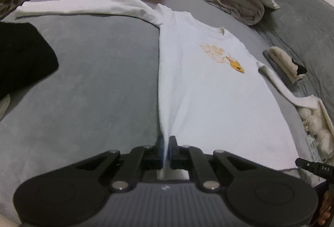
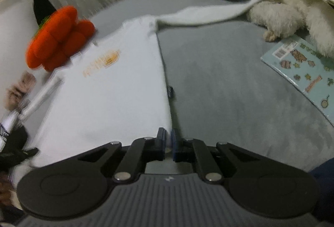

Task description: Fold clothes

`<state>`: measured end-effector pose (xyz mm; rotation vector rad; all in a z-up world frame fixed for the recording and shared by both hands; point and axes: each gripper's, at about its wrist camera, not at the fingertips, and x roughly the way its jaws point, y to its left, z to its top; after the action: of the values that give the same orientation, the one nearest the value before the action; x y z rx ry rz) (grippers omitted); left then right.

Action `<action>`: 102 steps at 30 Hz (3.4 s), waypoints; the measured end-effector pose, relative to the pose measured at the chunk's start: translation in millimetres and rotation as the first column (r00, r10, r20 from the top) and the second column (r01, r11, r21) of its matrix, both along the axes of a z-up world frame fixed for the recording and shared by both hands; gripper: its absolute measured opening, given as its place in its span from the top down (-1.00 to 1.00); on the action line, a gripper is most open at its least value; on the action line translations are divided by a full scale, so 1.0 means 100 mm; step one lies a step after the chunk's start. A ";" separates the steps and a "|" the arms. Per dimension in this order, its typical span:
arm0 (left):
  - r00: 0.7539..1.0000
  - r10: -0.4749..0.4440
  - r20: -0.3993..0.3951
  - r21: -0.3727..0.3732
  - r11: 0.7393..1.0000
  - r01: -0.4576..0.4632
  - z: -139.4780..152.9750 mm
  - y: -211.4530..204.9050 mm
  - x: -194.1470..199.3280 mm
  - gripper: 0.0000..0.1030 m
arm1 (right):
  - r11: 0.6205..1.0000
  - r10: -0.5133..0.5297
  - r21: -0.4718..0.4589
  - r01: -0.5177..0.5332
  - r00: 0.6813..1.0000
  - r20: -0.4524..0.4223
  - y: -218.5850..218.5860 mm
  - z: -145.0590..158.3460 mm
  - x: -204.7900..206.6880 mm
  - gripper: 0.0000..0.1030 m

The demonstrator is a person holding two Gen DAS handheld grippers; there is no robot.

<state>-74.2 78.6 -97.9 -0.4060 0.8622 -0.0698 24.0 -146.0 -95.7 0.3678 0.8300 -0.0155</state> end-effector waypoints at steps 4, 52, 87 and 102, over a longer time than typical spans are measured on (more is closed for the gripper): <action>0.997 0.051 0.063 0.022 0.998 -0.053 0.13 0.12 -0.02 0.62 | 0.999 0.006 -0.044 -0.004 1.000 0.031 0.02 0.09 -0.02 0.64; 0.991 -0.066 0.121 0.261 0.965 0.032 0.02 -0.45 2.06 -0.10 | 0.904 0.352 -0.271 -0.330 0.935 0.037 0.25 -0.11 2.93 0.36; 0.994 -0.028 0.109 0.248 0.969 0.000 -0.02 -0.17 2.14 -0.12 | 0.734 0.436 -0.597 -0.325 0.899 0.046 0.76 -0.26 3.91 0.85; 0.991 0.108 0.079 0.177 0.977 -0.121 0.05 0.19 2.13 -0.13 | 0.724 0.634 -0.430 -0.540 0.766 0.107 2.23 0.15 3.84 -0.05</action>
<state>138.9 98.1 -92.4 -0.2794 0.7684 0.1010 408.4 77.5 -81.1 -0.2772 0.6443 0.4643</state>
